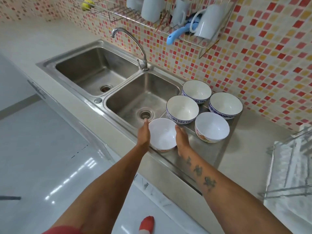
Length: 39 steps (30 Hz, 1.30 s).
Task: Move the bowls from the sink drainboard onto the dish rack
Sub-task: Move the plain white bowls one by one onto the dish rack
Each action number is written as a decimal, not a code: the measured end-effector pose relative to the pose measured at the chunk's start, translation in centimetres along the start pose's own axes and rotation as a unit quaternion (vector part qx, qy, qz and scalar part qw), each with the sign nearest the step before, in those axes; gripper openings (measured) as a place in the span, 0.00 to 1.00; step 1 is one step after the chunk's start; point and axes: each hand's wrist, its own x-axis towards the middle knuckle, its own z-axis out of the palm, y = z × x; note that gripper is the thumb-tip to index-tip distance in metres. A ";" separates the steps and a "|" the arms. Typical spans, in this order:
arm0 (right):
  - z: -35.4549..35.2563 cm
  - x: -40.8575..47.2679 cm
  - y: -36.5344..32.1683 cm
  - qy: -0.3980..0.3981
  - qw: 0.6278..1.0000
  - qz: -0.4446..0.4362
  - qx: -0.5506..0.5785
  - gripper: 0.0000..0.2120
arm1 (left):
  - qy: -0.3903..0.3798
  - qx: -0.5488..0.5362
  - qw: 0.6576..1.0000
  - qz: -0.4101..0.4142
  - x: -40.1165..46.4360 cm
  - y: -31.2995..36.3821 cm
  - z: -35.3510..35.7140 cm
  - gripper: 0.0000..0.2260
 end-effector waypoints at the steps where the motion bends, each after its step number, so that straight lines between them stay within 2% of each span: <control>1: 0.1 0.0 0.1 0.003 1.000 0.000 0.005 0.20 | 0.004 -0.006 1.000 -0.006 0.0 -0.2 0.0 0.21; 7: 0.1 -0.2 -0.1 0.006 0.999 0.007 0.030 0.19 | 0.016 -0.039 0.999 -0.023 0.5 -1.2 0.4 0.23; 11: -0.2 -1.1 -1.0 0.070 0.996 -0.032 0.040 0.17 | 0.009 -0.093 0.994 -0.047 -0.5 0.4 0.8 0.24; 17: -2.8 -5.5 -6.6 0.137 0.978 -0.124 0.092 0.17 | -0.071 -0.156 0.984 -0.040 -3.0 7.1 2.6 0.20; 22: -8.6 -12.2 -14.5 0.189 0.946 -0.241 0.107 0.16 | -0.220 -0.148 0.964 -0.008 -10.4 14.3 6.8 0.10; 25: -13.7 -16.8 -19.2 0.217 0.914 -0.330 0.090 0.13 | -0.321 -0.165 0.932 0.037 -15.9 17.5 10.1 0.08; 27: -18.4 -20.6 -21.7 0.244 0.887 -0.379 0.097 0.15 | -0.394 -0.171 0.901 0.051 -21.0 19.2 13.2 0.10; 29: -20.5 -22.7 -23.7 0.255 0.880 -0.394 0.075 0.17 | -0.430 -0.181 0.882 0.075 -23.1 20.6 14.7 0.14; 31: -24.2 -25.7 -24.6 0.286 0.861 -0.414 0.069 0.15 | -0.511 -0.152 0.842 0.082 -26.3 21.4 17.3 0.17; 34: -30.2 -29.3 -25.2 0.340 0.833 -0.432 0.063 0.11 | -0.622 -0.074 0.778 0.049 -31.4 22.2 21.5 0.22; 36: -34.1 -31.3 -25.1 0.367 0.816 -0.441 0.071 0.10 | -0.660 -0.016 0.750 0.030 -34.9 22.4 24.1 0.23; 39: -39.5 -33.7 -24.2 0.407 0.789 -0.453 0.082 0.13 | -0.707 0.047 0.705 0.017 -40.1 22.2 27.2 0.19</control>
